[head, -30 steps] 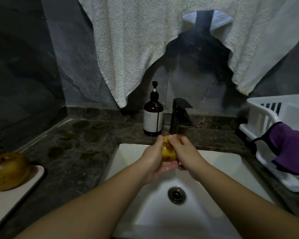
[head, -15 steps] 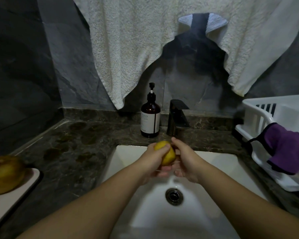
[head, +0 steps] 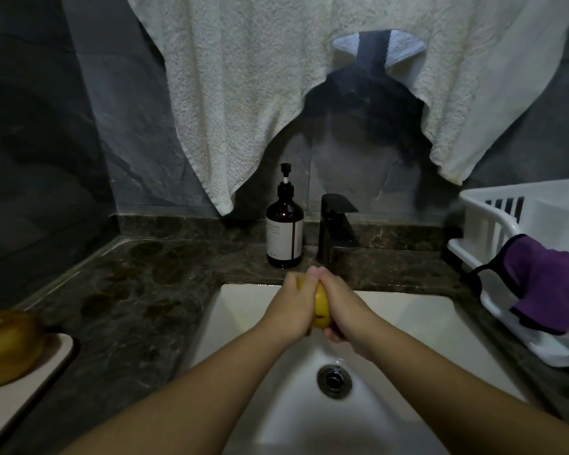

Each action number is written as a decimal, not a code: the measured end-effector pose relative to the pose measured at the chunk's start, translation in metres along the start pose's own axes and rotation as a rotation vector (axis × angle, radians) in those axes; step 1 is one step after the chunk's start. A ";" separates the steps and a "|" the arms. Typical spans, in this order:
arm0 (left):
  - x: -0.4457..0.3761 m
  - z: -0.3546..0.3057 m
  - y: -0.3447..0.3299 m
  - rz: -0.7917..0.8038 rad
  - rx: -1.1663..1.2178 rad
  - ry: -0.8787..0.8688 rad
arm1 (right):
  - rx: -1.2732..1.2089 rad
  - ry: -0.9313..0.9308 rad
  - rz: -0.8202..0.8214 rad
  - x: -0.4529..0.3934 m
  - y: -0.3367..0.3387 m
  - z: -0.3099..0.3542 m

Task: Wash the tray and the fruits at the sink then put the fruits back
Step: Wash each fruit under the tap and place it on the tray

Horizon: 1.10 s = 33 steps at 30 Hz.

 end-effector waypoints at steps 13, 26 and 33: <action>0.006 -0.004 -0.003 0.018 0.002 -0.001 | -0.016 0.085 -0.008 0.000 0.010 0.005; 0.015 -0.019 -0.055 0.308 0.520 0.379 | -0.007 0.225 -0.096 -0.010 0.066 0.024; 0.014 0.012 -0.066 0.163 0.645 0.422 | 0.156 0.254 -0.357 -0.008 0.108 0.028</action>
Point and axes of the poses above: each hand's wrist, its own x-axis away from the middle knuckle, its own y-axis out of the back of the hand, z = x × y, the point moved 10 cm from there along -x, towards the middle knuckle, and after that the axes turned 3 degrees about x, right-handed, at the moved point
